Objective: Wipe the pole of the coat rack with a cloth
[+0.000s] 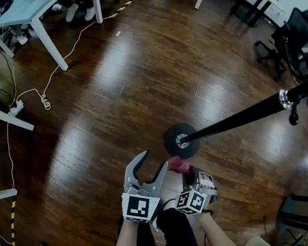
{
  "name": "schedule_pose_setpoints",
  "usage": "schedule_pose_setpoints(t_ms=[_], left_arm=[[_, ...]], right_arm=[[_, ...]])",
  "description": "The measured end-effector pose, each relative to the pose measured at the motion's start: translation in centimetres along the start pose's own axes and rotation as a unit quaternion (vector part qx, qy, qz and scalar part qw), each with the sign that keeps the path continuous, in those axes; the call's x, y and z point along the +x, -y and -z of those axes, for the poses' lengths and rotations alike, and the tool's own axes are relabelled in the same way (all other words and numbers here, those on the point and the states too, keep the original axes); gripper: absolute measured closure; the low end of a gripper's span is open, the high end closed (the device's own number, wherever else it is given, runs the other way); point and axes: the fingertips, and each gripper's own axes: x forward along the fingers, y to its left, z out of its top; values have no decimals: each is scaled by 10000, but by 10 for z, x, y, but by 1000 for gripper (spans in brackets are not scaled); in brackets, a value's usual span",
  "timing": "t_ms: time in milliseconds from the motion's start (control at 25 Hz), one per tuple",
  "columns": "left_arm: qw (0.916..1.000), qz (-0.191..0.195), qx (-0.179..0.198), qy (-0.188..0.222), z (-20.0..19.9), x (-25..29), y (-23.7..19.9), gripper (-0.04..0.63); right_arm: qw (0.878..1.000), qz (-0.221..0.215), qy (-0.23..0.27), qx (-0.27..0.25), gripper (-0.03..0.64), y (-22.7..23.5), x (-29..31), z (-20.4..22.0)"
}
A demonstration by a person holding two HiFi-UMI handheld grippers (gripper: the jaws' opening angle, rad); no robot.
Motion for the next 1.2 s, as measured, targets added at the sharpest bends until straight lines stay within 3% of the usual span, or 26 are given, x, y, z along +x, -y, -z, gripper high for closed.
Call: schedule_pose_setpoints(t_ms=[80, 200, 280, 440, 520, 680, 760, 840, 920, 960, 1000, 1080, 1120, 1160, 1200], left_arm=[[9999, 9, -24, 110, -52, -24, 8, 383], [9994, 82, 77, 342, -130, -41, 14, 383], [9988, 238, 193, 391, -175, -46, 19, 383], [9977, 473, 9, 480, -263, -66, 43, 383], [9967, 600, 66, 534, -296, -73, 55, 383], [9907, 1166, 237, 656, -339, -78, 88, 383], [9854, 1505, 287, 747, -358, -85, 106, 390], [9792, 1807, 369, 841, -376, -95, 126, 393], [9742, 2015, 421, 930, -393, -105, 148, 393], [9722, 2081, 440, 980, -400, -110, 159, 391], [9705, 2133, 464, 1024, -404, -114, 170, 392], [9681, 2200, 554, 1064, -411, -125, 188, 393], [9671, 2217, 625, 1080, -413, -131, 195, 392], [9662, 2220, 690, 1112, -416, -138, 202, 393], [9658, 2203, 724, 1157, -419, -144, 211, 393]], right_arm=[[9959, -99, 361, 829, 569, 24, -62, -33], [9737, 44, 1130, 1976, 569, 87, -139, -80], [9575, 242, 1566, 2409, 569, 134, -186, -104], [9291, 634, 2173, 2925, 569, 218, -293, -124], [9013, 968, 2582, 3340, 569, 254, -342, -127], [8193, 1431, 3397, 4392, 569, 299, -424, -120], [7998, 1728, 3538, 4531, 569, 306, -459, -115], [7927, 1860, 3622, 4536, 568, 306, -490, -110], [7791, 1671, 3875, 4636, 566, 303, -514, -106], [7779, 1580, 3970, 4606, 566, 301, -524, -105], [7897, 1612, 3939, 4418, 566, 297, -534, -104], [8327, 2088, 3543, 3708, 566, 287, -551, -102], [8427, 2372, 3367, 3468, 566, 283, -561, -99], [8403, 2593, 3310, 3423, 566, 280, -573, -93], [8296, 2729, 3376, 3512, 568, 279, -585, -84]])
